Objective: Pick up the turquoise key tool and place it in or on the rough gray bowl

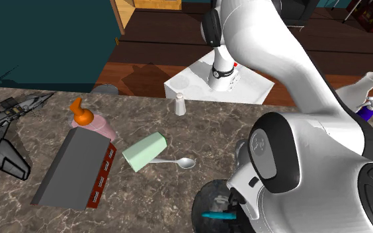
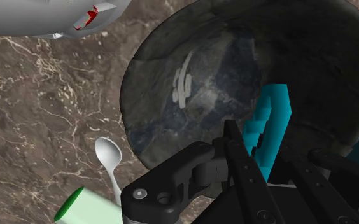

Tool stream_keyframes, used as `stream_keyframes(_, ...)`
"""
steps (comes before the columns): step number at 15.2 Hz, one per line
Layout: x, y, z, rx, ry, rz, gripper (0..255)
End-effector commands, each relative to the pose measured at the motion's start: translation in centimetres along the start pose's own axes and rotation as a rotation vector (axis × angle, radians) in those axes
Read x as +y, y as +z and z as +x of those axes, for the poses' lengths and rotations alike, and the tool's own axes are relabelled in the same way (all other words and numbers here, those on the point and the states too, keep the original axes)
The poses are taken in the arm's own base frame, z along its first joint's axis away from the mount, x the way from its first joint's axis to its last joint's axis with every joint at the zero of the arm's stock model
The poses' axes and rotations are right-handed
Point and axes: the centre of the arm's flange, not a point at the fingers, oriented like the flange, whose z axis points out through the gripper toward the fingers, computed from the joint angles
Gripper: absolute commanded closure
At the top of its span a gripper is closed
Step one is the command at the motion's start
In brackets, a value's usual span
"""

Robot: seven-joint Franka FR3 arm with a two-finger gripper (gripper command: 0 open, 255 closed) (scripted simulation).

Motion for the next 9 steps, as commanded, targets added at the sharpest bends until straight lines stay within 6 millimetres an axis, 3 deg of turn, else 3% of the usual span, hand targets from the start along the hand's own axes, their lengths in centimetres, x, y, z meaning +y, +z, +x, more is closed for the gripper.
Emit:
stream_keyframes(1,0.0,0.0,0.0,0.0,0.0,0.0,0)
stream_keyframes(6,0.0,0.0,0.0,0.0,0.0,0.0,0)
stream_keyframes(9,0.0,-4.0,0.0,0.0,0.0,0.0,0)
